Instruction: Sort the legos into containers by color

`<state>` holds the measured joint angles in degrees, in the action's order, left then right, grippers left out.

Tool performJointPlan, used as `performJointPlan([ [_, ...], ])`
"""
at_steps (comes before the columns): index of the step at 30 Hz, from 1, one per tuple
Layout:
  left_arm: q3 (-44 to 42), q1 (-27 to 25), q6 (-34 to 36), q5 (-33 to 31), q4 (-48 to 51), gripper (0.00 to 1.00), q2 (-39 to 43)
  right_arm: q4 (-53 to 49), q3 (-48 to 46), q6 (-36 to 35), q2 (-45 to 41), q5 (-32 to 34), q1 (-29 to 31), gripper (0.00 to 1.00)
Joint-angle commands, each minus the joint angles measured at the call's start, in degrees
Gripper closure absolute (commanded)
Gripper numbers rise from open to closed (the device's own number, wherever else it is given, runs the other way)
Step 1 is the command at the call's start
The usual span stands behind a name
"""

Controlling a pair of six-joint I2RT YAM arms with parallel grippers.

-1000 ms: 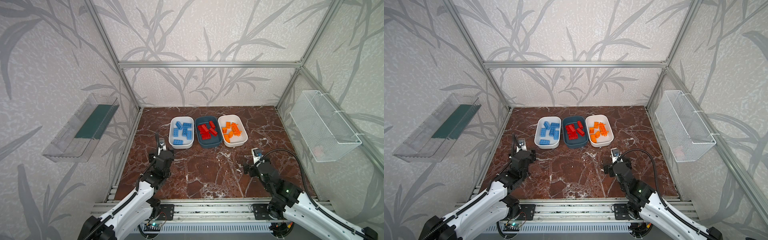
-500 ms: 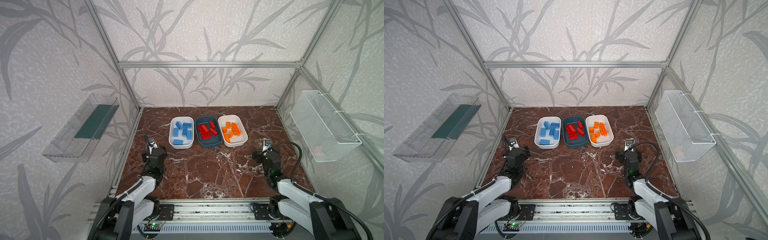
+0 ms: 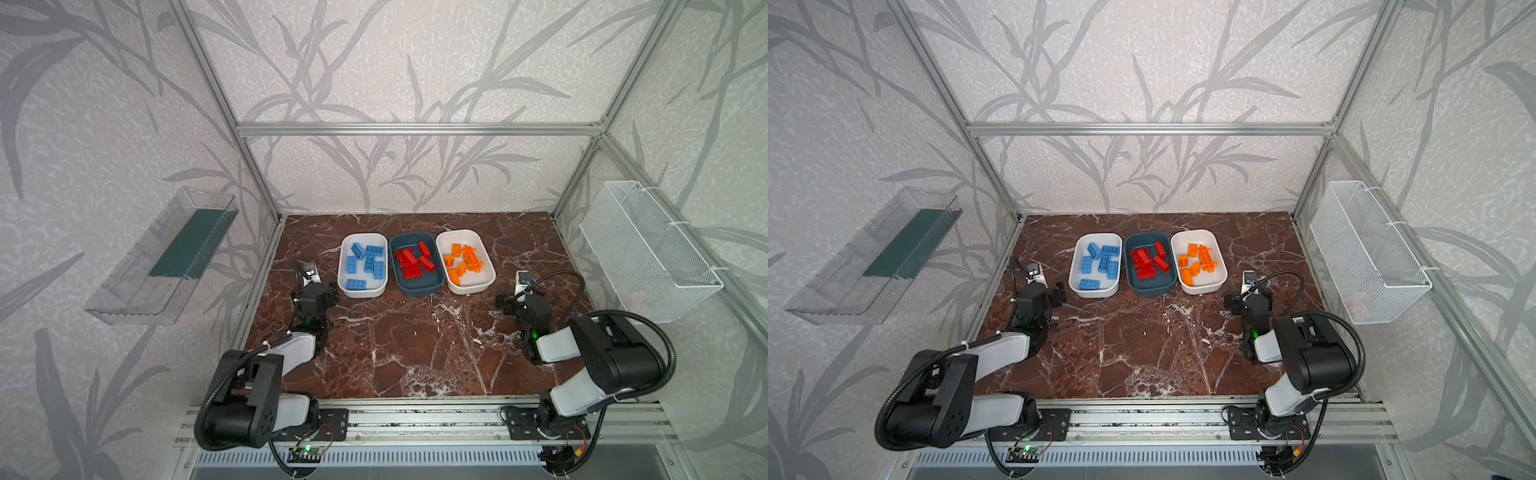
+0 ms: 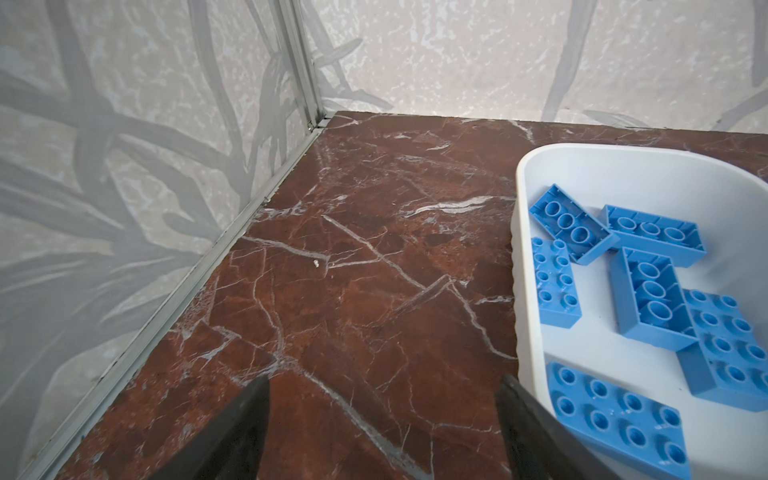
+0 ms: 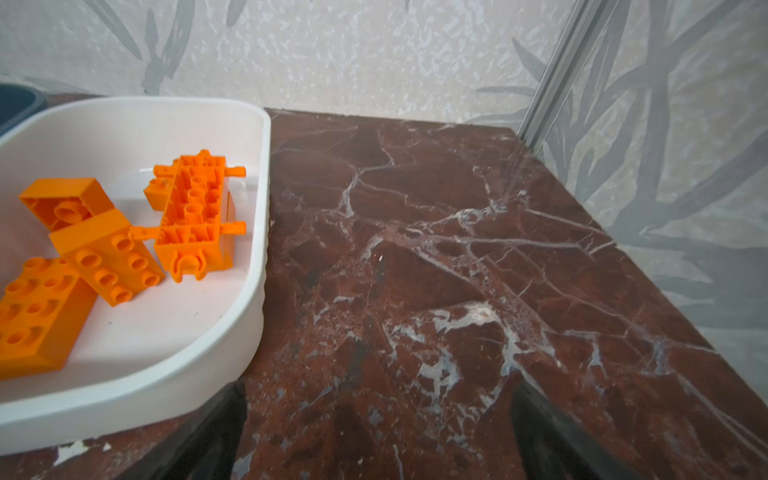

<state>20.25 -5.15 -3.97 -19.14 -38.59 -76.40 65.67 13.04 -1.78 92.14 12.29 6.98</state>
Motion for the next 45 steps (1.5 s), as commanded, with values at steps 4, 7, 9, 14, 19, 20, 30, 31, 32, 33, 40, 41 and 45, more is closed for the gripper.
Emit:
performJointPlan([
  [4,2.89,3.1,1.32,4.06,-7.06,0.14,-9.51,-0.94,3.74,0.16,-1.07,-5.7,-1.68,0.01],
  [7,3.9,5.84,-0.22,8.86,-5.28,0.14,-10.28,-2.37,4.72,-0.05,-1.0,-6.95,-1.97,0.01],
  [9,3.72,5.87,-0.13,8.87,-6.16,0.11,-10.66,-4.39,5.85,-0.04,-1.04,-7.28,-1.97,0.01],
  [14,3.98,5.96,-0.13,8.9,-5.42,0.1,-10.43,-6.88,7.0,-0.03,-1.21,-7.28,-2.0,0.01],
  [19,4.01,5.85,0.01,8.79,-5.37,0.01,-10.44,-6.87,7.0,0.02,-1.2,-7.2,-2.04,0.01],
  [20,4.01,5.84,0.02,8.69,-5.37,0.01,-10.47,-6.87,7.0,0.02,-1.19,-7.2,-2.06,0.01],
  [30,3.99,5.83,0.01,8.78,-5.48,0.01,-10.4,-4.66,5.85,-0.42,-1.17,-7.56,-1.96,0.01],
  [31,3.94,5.77,0.01,8.85,-5.49,0.01,-10.43,-5.24,6.23,-0.31,-1.19,-7.55,-1.95,0.01],
  [32,3.93,5.81,0.01,8.85,-5.45,0.01,-10.39,-6.15,6.76,-0.27,-1.2,-7.55,-1.97,0.01],
  [33,3.92,5.84,0.02,8.77,-5.46,0.01,-10.43,-7.46,7.25,-0.38,-1.32,-7.68,-1.97,0.01],
  [40,3.91,5.77,0.02,8.73,-5.48,0.01,-10.42,-8.27,7.7,-1.07,-1.29,-9.48,-1.95,0.01],
  [41,3.91,5.85,0.03,8.76,-5.46,0.01,-10.43,-8.25,7.64,-1.08,-1.26,-9.48,-1.96,0.01],
  [45,3.9,5.83,0.01,8.72,-5.48,0.01,-10.43,-8.42,7.84,-1.21,-1.26,-9.93,-1.97,0.01],
])
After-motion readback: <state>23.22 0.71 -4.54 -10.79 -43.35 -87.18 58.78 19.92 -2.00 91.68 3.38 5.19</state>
